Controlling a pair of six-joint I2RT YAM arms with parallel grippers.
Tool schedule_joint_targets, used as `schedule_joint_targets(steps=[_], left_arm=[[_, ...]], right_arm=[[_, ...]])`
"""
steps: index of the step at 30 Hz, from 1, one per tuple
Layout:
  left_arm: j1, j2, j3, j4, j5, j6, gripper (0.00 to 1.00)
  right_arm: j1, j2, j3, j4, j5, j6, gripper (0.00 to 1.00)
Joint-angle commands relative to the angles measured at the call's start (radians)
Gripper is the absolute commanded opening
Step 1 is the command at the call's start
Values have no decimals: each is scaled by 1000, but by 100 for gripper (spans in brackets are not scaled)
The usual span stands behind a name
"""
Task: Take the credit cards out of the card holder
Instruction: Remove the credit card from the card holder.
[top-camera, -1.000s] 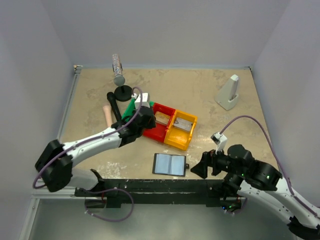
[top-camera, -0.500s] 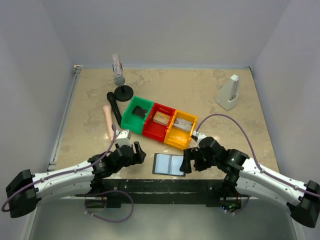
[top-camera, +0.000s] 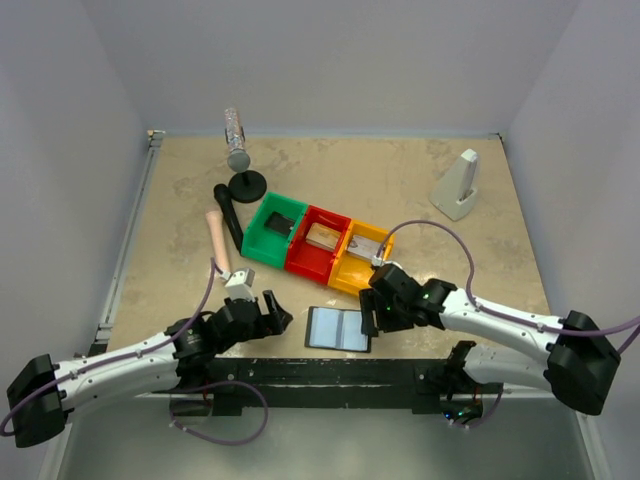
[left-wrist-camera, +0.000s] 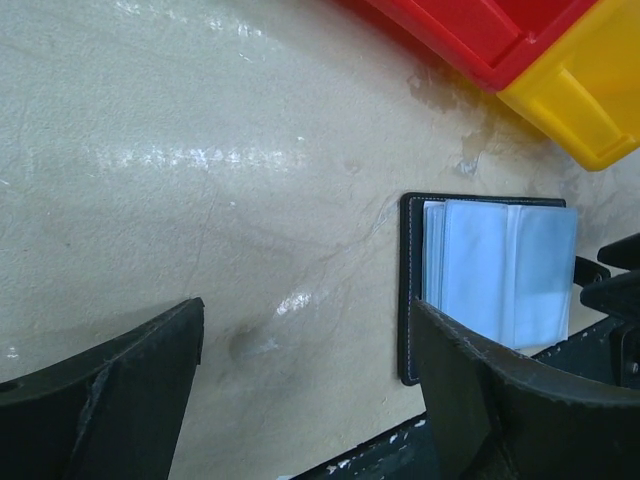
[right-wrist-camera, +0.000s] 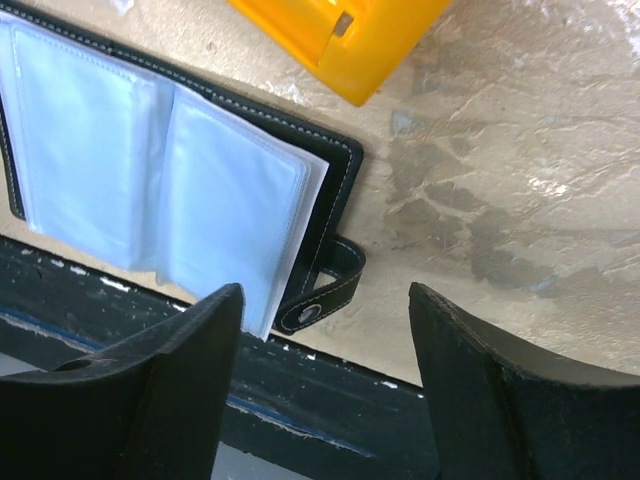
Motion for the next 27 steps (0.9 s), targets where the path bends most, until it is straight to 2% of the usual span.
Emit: schedule_joint_targets(steps=[1, 4, 12, 14, 18, 21, 23, 25, 27], left_arm=[[-5, 13, 5, 60, 53, 24, 87], [-5, 21, 19, 48, 57, 27, 86], [-5, 36, 33, 60, 71, 37, 85], [-5, 43, 33, 71, 77, 37, 85], [-5, 55, 36, 81, 91, 32, 86], [-5, 61, 39, 95, 105, 31, 91], [-5, 67, 42, 115, 119, 32, 96], [-3, 72, 36, 165, 149, 37, 100], [-5, 85, 13, 294, 215, 70, 100]], right_arm=[[3, 42, 70, -32, 64, 18, 68], [3, 48, 68, -39, 64, 18, 59], [5, 33, 25, -28, 12, 21, 55], [5, 42, 19, -20, 2, 20, 51], [3, 48, 5, -8, -3, 29, 36], [5, 30, -10, -6, 0, 37, 28], [5, -2, -14, -11, 3, 40, 16], [5, -39, -19, -11, 1, 35, 0], [9, -76, -27, 1, -11, 25, 0]])
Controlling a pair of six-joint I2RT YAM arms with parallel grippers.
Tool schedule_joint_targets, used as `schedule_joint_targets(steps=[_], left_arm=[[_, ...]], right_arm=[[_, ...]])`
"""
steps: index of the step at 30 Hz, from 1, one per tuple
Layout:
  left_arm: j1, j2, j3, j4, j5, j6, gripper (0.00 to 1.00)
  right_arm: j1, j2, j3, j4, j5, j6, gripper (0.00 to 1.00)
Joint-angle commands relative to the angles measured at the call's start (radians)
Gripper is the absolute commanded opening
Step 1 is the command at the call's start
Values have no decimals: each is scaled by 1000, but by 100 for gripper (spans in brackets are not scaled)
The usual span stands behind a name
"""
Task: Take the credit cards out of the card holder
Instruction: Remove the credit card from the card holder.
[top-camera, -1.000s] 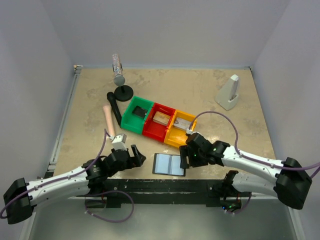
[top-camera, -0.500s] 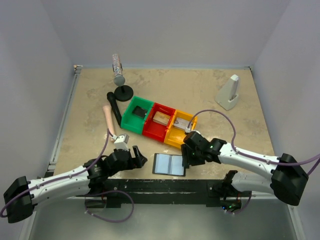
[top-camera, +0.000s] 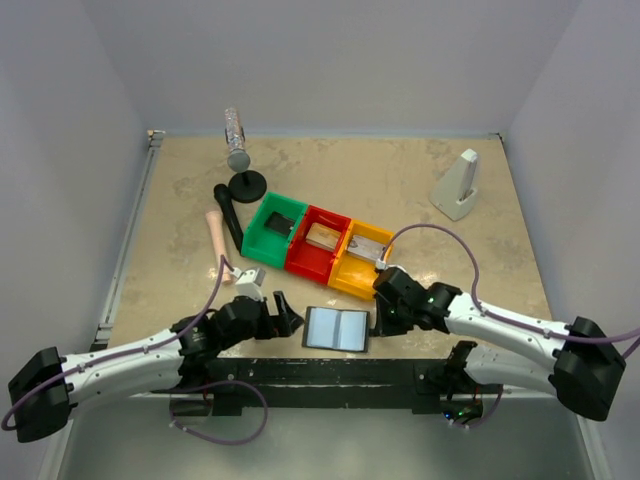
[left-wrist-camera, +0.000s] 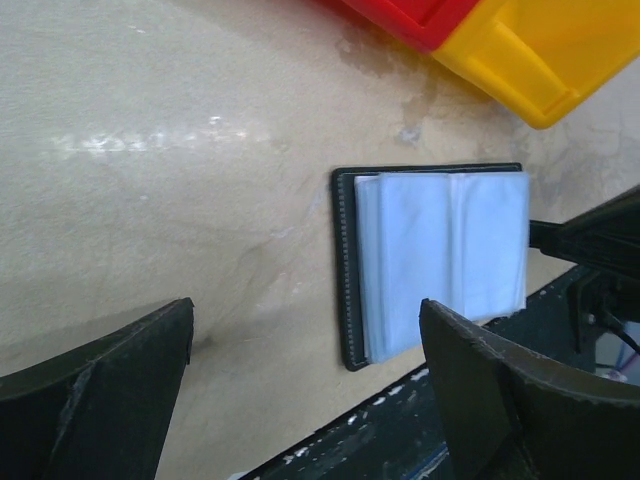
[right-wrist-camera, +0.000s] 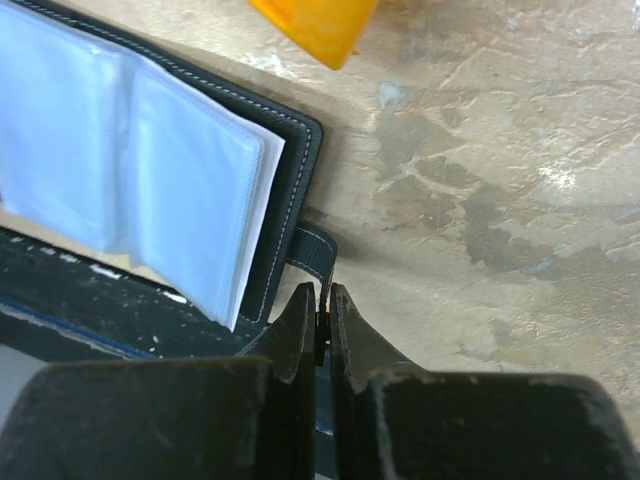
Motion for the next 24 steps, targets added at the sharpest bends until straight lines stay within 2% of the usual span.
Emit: schedule_joint_targets(steps=[1, 10, 24], left_arm=[[-6, 31, -6, 258, 122, 43, 100], [-31, 243, 102, 320, 165, 103, 75], [-61, 383, 117, 395, 199, 89, 69]], right_arm=[[12, -99, -18, 44, -14, -12, 0], [12, -148, -46, 55, -37, -32, 0], [13, -147, -54, 68, -49, -36, 0]])
